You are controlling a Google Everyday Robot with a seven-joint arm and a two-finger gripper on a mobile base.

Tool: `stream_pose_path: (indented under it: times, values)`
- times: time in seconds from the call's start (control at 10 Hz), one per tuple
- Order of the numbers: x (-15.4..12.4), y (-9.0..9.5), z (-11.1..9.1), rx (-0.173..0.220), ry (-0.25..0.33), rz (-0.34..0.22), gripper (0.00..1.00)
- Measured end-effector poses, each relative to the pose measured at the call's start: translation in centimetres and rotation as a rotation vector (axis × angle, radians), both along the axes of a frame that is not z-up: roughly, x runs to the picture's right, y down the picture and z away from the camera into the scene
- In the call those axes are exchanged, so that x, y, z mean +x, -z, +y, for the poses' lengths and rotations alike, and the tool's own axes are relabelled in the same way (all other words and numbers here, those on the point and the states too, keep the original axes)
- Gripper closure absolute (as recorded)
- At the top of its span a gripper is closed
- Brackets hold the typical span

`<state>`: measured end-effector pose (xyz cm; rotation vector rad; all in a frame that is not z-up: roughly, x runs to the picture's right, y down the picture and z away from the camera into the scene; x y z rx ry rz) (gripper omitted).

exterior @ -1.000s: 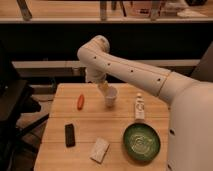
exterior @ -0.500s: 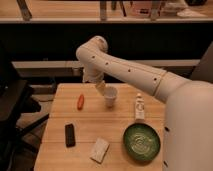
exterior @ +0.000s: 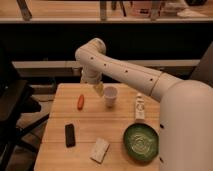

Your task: Drag the pepper across the table

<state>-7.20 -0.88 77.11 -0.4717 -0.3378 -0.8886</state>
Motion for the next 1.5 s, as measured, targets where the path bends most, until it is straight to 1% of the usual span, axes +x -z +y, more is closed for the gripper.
stream_pose_path:
  times: [0.2, 0.5, 0.6, 0.9, 1.0, 1.1, 1.2, 1.3, 1.5]
  values:
    - [-0.8, -1.0, 0.7, -0.016, 0.013, -0.016, 0.20]
    - [-1.8, -1.9, 1.4, -0.031, 0.027, -0.031, 0.20]
    - [-2.2, -2.7, 2.0, -0.043, 0.034, -0.037, 0.20]
    - [-3.2, -3.8, 2.7, -0.054, 0.044, -0.052, 0.20]
    - [-3.5, -4.4, 2.8, -0.060, 0.044, -0.056, 0.20]
    - [-4.0, -5.5, 3.4, -0.075, 0.049, -0.064, 0.20]
    - [-4.3, -6.2, 3.8, -0.084, 0.053, -0.069, 0.20]
    - [-4.8, -6.8, 4.1, -0.092, 0.057, -0.074, 0.20]
    - [-5.0, -7.6, 4.1, -0.099, 0.053, -0.079, 0.20]
